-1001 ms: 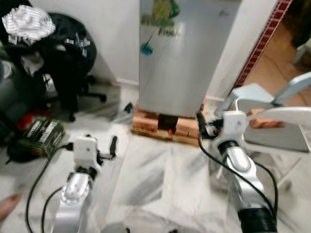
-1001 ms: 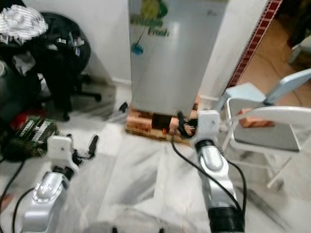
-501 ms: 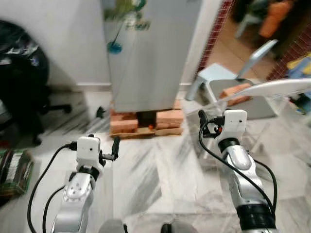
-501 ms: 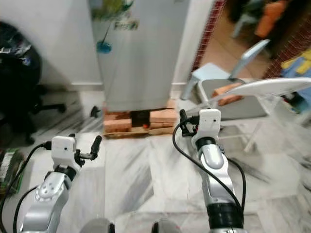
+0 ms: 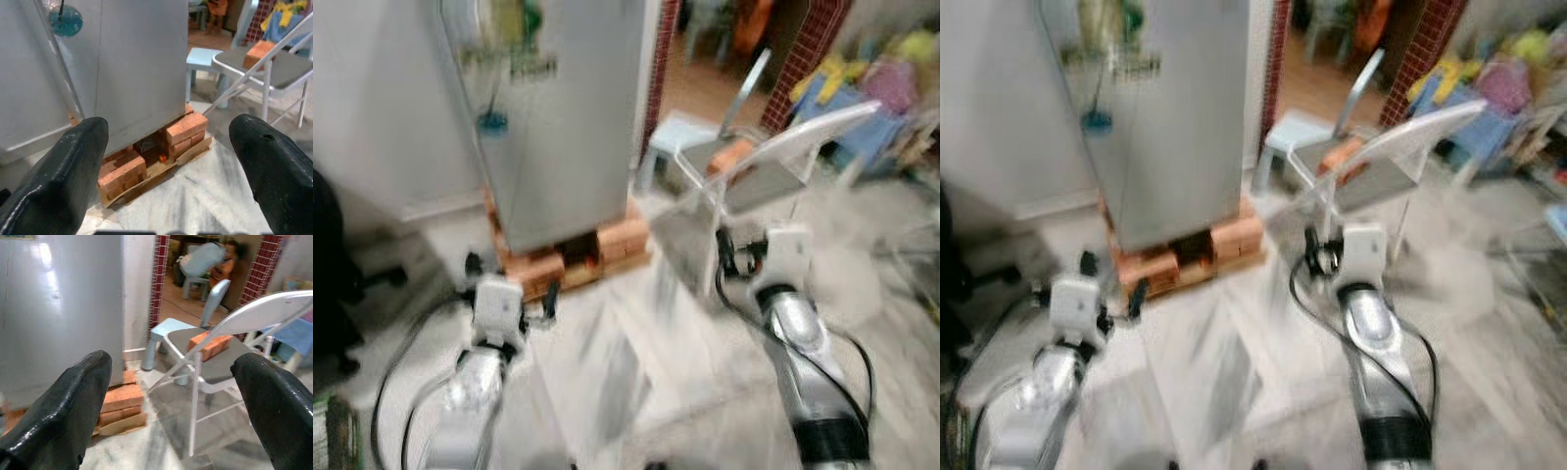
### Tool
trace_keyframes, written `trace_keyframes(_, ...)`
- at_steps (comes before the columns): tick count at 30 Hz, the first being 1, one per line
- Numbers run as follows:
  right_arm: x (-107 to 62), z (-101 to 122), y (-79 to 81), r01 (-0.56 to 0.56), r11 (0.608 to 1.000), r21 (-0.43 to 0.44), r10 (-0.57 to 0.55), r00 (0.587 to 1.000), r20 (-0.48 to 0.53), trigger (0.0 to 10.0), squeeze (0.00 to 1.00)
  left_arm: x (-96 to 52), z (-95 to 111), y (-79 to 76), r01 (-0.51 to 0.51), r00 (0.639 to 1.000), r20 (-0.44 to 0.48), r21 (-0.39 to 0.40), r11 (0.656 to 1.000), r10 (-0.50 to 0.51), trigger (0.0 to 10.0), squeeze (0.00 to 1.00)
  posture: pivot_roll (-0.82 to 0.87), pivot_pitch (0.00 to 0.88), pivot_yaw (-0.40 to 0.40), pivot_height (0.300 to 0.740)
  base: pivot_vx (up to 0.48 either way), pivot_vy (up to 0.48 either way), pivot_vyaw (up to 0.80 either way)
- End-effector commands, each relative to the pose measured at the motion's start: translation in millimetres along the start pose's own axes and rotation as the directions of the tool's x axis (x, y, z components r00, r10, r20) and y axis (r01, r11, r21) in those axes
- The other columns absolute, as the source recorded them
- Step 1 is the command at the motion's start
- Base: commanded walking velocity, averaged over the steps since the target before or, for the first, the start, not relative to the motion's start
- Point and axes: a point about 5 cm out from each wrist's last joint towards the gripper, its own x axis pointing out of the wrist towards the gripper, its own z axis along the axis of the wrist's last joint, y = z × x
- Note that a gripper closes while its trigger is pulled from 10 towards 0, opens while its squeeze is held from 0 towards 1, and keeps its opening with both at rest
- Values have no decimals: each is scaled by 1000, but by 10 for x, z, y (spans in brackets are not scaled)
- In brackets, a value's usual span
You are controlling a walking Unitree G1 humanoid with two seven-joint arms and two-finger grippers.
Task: Restocking fridge
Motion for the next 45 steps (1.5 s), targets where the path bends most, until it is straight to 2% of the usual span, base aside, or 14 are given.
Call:
trace_keyframes(1,12,62,-96,26,999,-22,-25,999,23,10000,0,16,23,-29,-6,1000,6,7,1000,6,10000,0,104,34,-33,740,0,0,-800)
trace_keyframes(18,28,73,-71,34,999,-10,-34,999,32,10000,0,55,36,16,-39,999,6,8,999,39,10000,0,106,41,-30,740,0,0,-769)
trace_keyframes(39,9,64,-107,56,998,-6,-55,998,27,10000,0,61,34,-10,-29,1000,8,-2,1000,29,10000,0,101,50,-30,740,0,0,-477)
trace_keyframes(45,-2,49,-117,66,998,4,-66,998,15,10000,0,66,15,-23,-20,1000,-6,-40,999,20,10000,0,98,52,-29,740,0,160,-642)
